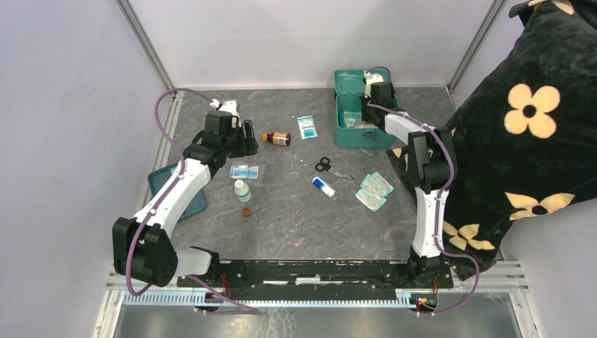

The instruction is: Organize the medicine kit

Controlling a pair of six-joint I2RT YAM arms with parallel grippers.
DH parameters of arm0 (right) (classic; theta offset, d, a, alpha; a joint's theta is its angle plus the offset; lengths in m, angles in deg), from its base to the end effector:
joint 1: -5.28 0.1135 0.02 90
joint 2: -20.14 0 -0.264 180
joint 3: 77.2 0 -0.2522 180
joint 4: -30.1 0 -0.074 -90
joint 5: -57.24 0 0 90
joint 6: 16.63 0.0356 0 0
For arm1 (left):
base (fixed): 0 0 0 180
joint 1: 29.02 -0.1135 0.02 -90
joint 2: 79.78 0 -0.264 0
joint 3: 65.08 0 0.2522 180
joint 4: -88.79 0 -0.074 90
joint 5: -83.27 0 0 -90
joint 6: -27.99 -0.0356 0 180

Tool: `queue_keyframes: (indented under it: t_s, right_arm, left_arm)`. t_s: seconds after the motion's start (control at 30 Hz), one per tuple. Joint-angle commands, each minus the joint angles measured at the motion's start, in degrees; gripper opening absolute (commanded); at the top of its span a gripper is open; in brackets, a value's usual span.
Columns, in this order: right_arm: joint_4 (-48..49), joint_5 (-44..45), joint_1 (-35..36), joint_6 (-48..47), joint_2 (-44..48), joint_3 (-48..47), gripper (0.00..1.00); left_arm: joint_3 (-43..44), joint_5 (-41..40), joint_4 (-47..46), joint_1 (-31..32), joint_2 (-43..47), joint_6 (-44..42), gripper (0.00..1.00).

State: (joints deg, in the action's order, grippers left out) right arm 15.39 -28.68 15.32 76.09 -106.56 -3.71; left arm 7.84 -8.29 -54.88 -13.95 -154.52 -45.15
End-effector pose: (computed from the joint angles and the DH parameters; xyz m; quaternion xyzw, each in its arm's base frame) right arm 0.4970 0.0854 0.1755 -0.0401 0.8853 0.0200 0.4629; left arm 0.2791 -0.0741 0.2925 -0.0200 0.8991 -0.1085 0.4237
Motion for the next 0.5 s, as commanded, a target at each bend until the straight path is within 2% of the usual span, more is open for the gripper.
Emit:
queue_keyframes:
  t_s: [0.0,0.27,0.47]
  right_arm:
    - [4.1,-3.5,-0.2,0.0,6.0,1.7,0.07]
    - [9.4,-3.9,-0.1,0.8,12.8,4.6,0.08]
    - [9.4,-4.0,-0.3,5.2,21.8,7.0,0.20]
  left_arm:
    - [0.1,0.9,-1.9,-0.4,0.4,-0.3,0.71]
    - [0.1,0.2,-1.9,-0.4,0.4,-0.4,0.72]
    - [0.1,-0.2,-1.7,-0.5,0.3,-0.4,0.72]
